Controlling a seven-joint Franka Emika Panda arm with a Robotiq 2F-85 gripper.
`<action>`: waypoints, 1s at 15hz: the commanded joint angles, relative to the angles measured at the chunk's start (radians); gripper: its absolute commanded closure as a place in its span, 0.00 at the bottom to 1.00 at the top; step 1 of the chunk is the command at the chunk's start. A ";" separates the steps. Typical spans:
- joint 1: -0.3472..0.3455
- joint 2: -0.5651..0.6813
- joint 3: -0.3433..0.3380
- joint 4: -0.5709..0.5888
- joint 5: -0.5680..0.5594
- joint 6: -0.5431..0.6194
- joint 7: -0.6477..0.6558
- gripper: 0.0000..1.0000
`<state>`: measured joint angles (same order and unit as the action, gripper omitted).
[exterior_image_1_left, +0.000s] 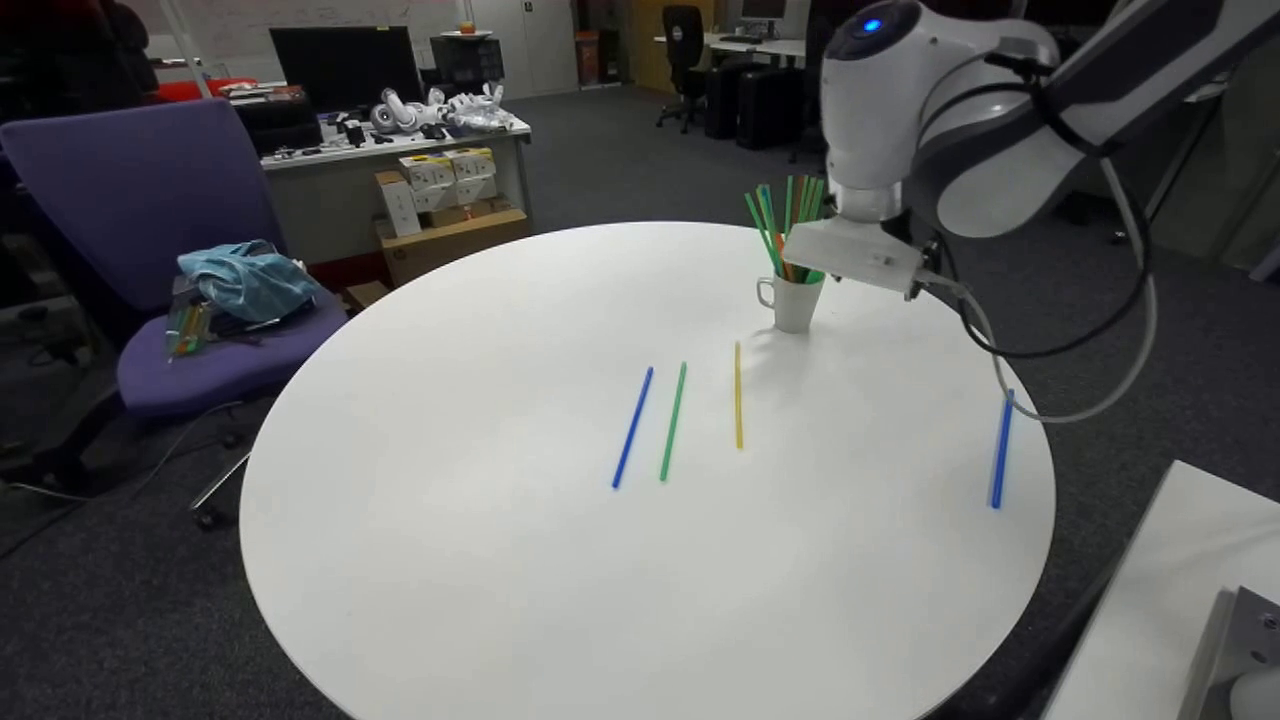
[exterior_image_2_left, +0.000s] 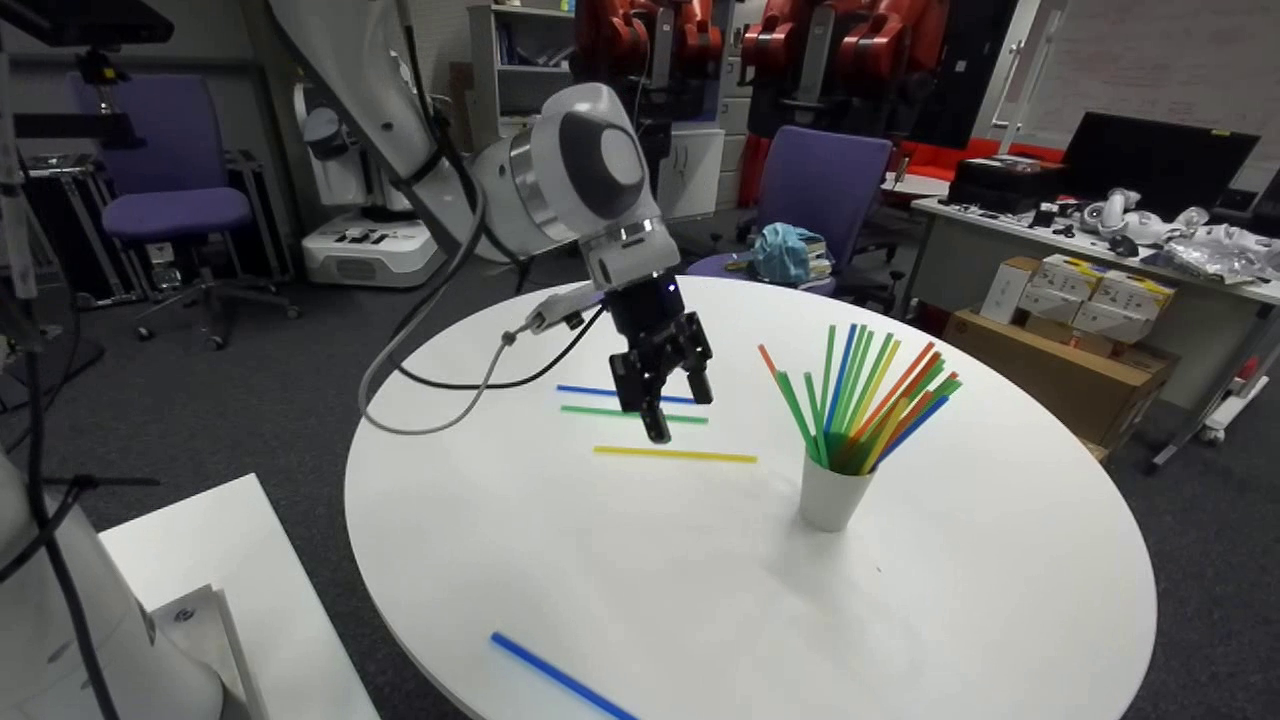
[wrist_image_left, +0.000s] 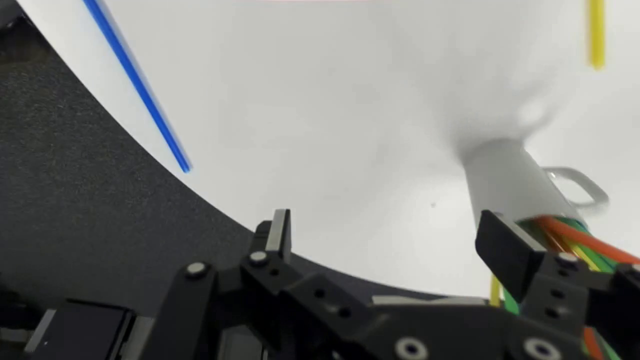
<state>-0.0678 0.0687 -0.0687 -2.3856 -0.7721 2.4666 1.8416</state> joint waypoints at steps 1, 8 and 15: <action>-0.038 -0.032 -0.035 -0.174 0.100 0.183 -0.215 0.00; 0.004 0.065 -0.067 -0.246 0.325 0.262 -0.497 0.00; 0.014 0.076 -0.071 -0.236 0.340 0.260 -0.501 0.00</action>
<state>-0.0841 0.1406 -0.1150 -2.6214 -0.4599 2.7288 1.3603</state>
